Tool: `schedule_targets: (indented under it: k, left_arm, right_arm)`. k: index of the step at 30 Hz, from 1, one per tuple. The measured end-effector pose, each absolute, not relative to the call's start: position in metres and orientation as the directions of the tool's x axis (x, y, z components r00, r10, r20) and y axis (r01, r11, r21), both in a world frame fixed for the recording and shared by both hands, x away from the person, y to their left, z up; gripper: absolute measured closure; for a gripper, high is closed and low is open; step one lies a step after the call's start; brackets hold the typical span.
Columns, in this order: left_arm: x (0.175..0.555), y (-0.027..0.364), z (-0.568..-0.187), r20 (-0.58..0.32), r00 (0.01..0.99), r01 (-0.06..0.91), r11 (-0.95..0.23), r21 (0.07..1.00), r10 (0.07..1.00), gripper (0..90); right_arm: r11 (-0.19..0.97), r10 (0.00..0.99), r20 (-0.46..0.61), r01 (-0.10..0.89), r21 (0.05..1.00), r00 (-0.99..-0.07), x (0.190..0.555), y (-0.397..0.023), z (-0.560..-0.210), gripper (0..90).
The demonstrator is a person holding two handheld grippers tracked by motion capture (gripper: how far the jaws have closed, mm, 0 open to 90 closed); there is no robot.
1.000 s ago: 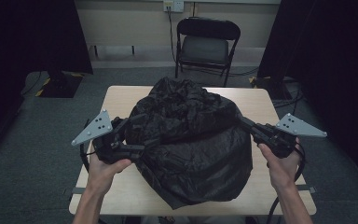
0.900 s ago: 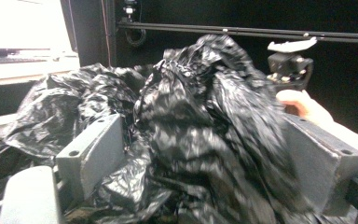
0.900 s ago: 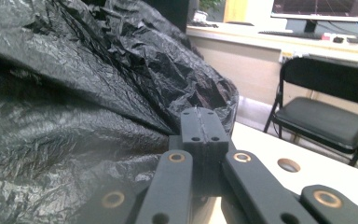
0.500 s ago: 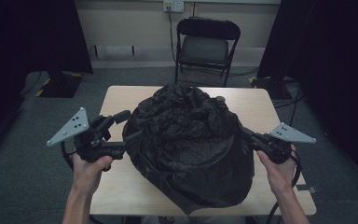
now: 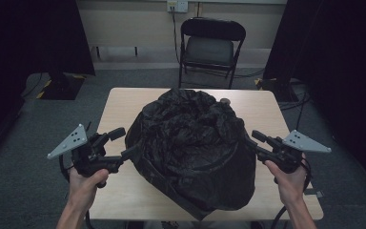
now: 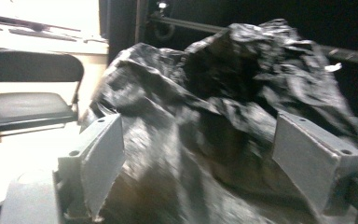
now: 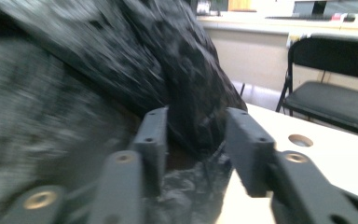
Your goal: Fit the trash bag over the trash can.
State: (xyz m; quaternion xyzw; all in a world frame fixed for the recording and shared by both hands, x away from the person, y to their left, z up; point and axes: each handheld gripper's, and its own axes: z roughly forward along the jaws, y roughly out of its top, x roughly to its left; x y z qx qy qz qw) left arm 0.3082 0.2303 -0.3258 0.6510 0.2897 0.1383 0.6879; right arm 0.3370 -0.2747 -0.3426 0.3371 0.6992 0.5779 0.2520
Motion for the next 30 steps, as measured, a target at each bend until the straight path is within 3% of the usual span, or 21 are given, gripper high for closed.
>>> schedule_targets:
  k: [3, 7, 12, 17, 18, 22, 27, 30]
  left_arm:
    - [0.301, 0.226, -0.325, -0.21, 0.795, 0.18, 0.109, 0.978, 0.569, 16.0]
    - [0.294, 0.211, -0.324, -0.187, 0.819, 0.179, 0.069, 0.981, 0.542, 15.4]
    - [0.296, 0.197, -0.329, -0.166, 0.817, 0.192, 0.011, 0.981, 0.552, 16.6]
    - [0.296, 0.195, -0.332, -0.139, 0.844, 0.172, -0.017, 0.985, 0.519, 40.0]
    - [0.295, 0.194, -0.332, -0.125, 0.855, 0.164, -0.033, 0.986, 0.504, 48.4]
    - [0.294, 0.189, -0.334, -0.096, 0.87, 0.152, -0.077, 0.985, 0.484, 66.7]
    - [0.294, 0.185, -0.34, -0.1, 0.876, 0.158, -0.084, 0.984, 0.472, 83.3]
    - [0.295, 0.186, -0.345, -0.101, 0.875, 0.165, -0.094, 0.982, 0.474, 89.7]
  right_arm:
    - [0.065, 0.759, 0.045, 0.145, 0.987, -0.65, 0.323, -0.277, -0.334, 41.3]
    - [0.036, 0.708, 0.04, 0.092, 0.995, -0.705, 0.303, -0.274, -0.328, 31.9]
    - [0.085, 0.642, 0.036, 0.118, 0.989, -0.766, 0.291, -0.266, -0.328, 19.8]
    - [0.123, 0.6, 0.037, 0.137, 0.983, -0.799, 0.295, -0.256, -0.338, 14.4]
    - [0.126, 0.592, 0.041, 0.142, 0.982, -0.805, 0.297, -0.255, -0.341, 15.5]
    - [0.126, 0.539, 0.054, 0.144, 0.982, -0.841, 0.3, -0.25, -0.348, 29.5]
    - [0.154, 0.49, 0.036, 0.127, 0.98, -0.871, 0.299, -0.243, -0.35, 58.1]
    - [0.142, 0.476, 0.04, 0.122, 0.982, -0.878, 0.299, -0.246, -0.351, 81.7]
